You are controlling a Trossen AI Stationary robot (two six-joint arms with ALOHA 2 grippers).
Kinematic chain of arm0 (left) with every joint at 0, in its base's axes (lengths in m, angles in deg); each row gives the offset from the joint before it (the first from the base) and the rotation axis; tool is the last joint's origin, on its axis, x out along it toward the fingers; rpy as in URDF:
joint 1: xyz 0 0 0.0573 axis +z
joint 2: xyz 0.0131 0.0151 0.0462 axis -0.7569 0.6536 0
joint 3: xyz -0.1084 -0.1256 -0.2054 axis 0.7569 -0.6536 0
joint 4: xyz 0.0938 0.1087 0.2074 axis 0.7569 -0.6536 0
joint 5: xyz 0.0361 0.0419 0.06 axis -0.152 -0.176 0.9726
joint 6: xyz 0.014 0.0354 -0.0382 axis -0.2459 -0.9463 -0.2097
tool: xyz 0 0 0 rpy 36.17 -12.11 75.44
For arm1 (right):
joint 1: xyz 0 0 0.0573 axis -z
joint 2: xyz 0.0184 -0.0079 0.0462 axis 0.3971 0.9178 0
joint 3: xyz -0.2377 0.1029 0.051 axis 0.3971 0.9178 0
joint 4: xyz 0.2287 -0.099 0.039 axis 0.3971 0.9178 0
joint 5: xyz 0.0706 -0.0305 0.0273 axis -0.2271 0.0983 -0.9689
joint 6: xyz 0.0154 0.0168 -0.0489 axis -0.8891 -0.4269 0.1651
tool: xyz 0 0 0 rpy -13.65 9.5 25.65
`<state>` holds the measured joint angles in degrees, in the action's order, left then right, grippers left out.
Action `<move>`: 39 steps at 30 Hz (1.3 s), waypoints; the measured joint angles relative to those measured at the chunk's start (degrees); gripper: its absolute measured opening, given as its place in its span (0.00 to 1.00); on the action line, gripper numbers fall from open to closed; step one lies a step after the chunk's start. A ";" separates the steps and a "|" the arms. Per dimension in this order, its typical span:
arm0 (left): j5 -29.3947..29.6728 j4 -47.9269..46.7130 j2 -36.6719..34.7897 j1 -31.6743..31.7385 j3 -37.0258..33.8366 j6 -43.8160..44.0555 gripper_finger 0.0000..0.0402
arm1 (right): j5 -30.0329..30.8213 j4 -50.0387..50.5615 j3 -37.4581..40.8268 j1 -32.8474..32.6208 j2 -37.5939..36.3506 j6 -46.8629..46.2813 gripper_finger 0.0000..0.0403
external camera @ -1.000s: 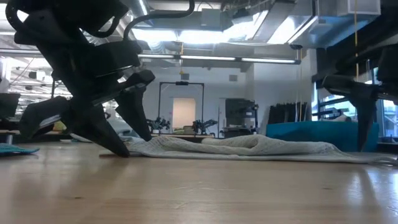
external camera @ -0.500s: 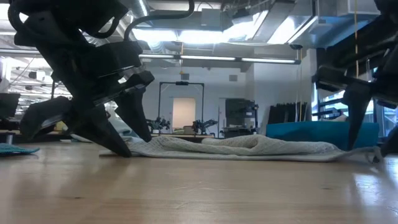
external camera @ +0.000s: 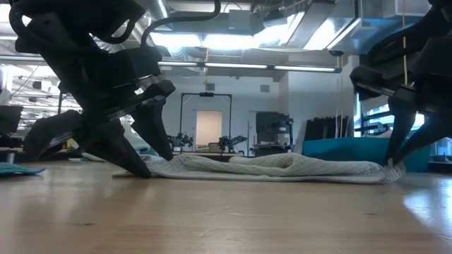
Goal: Fold microfiber towels
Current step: Fold the grey microfiber cloth
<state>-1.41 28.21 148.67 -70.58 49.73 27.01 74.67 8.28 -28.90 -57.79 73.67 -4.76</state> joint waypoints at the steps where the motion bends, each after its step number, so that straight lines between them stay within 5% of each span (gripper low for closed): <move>1: 0.04 0.01 0.00 0.00 0.00 0.02 0.50 | 0.00 0.00 -0.01 0.00 0.00 -0.29 0.03; 6: 0.17 0.02 -0.07 0.00 0.01 -0.27 0.50 | 1.54 2.63 -2.31 -0.01 0.00 -1.04 0.01; 23: 0.54 -0.24 -0.85 0.00 0.09 5.01 0.50 | 21.54 23.41 -29.42 0.09 -0.13 0.06 0.01; 39: -4.78 5.24 -0.76 0.00 -0.02 8.57 0.50 | 26.73 23.52 -31.27 6.99 -0.13 1.86 0.01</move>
<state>-6.18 33.45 147.91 -70.58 49.71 35.58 101.40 31.80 -60.17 -50.80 73.53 -2.90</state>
